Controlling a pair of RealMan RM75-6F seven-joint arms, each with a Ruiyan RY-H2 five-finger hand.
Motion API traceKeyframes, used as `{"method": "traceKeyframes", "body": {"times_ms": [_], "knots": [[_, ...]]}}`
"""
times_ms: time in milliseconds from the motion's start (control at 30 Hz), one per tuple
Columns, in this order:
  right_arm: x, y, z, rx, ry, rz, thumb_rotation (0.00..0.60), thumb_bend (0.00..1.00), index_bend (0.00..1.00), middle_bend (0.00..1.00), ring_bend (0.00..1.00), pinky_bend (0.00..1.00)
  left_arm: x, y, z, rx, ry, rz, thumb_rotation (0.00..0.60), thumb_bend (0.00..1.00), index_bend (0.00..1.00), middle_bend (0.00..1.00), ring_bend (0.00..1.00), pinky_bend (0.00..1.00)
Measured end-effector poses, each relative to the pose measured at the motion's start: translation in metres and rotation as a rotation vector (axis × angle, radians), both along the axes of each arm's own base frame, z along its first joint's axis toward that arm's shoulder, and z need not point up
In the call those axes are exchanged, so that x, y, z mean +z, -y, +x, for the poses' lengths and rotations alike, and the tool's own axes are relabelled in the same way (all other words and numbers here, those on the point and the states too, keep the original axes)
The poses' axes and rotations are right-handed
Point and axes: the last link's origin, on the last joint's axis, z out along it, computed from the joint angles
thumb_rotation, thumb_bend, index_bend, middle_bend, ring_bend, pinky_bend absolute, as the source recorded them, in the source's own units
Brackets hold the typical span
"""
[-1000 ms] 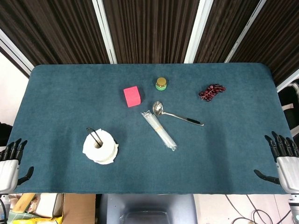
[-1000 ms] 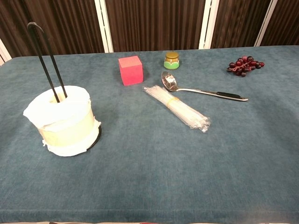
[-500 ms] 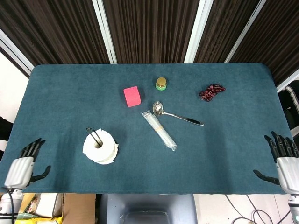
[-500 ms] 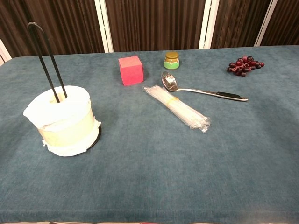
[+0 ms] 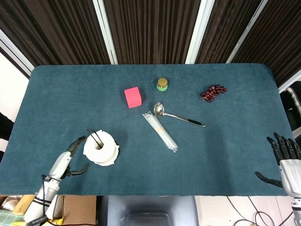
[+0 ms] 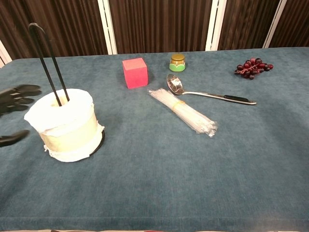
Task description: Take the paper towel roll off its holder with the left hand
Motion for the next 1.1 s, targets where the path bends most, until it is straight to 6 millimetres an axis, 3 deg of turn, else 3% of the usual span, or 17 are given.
{"method": "traceKeyframes", "body": {"times_ms": [233,767,867,933,1100], "knots": [[0.002,-0.001,0.001,0.008,0.008,0.001,0.6,0.12,0.0,0.0,0.0,0.08,-0.023,-0.006,0.014,-0.044,0.042,-0.02,0.6,0.37,0.0,0.0,0.0,0.06],[0.003,0.0,0.001,0.007,0.016,0.005,0.6,0.12,0.0,0.0,0.0,0.08,-0.066,-0.015,0.022,-0.026,0.097,-0.045,0.6,0.36,0.0,0.0,0.0,0.06],[0.003,0.0,0.001,0.007,0.018,0.007,0.6,0.12,0.0,0.0,0.0,0.08,-0.069,-0.017,0.023,0.005,0.136,-0.012,0.6,0.35,0.08,0.06,0.03,0.17],[0.002,0.0,0.0,0.005,0.018,0.006,0.6,0.12,0.0,0.0,0.0,0.08,-0.071,-0.018,0.023,0.03,0.163,0.026,0.6,0.35,0.21,0.18,0.13,0.31],[0.002,0.001,0.0,0.001,0.018,0.008,0.6,0.12,0.0,0.0,0.0,0.08,-0.07,-0.021,0.018,0.07,0.195,0.103,0.6,0.35,0.39,0.33,0.28,0.48]]}}
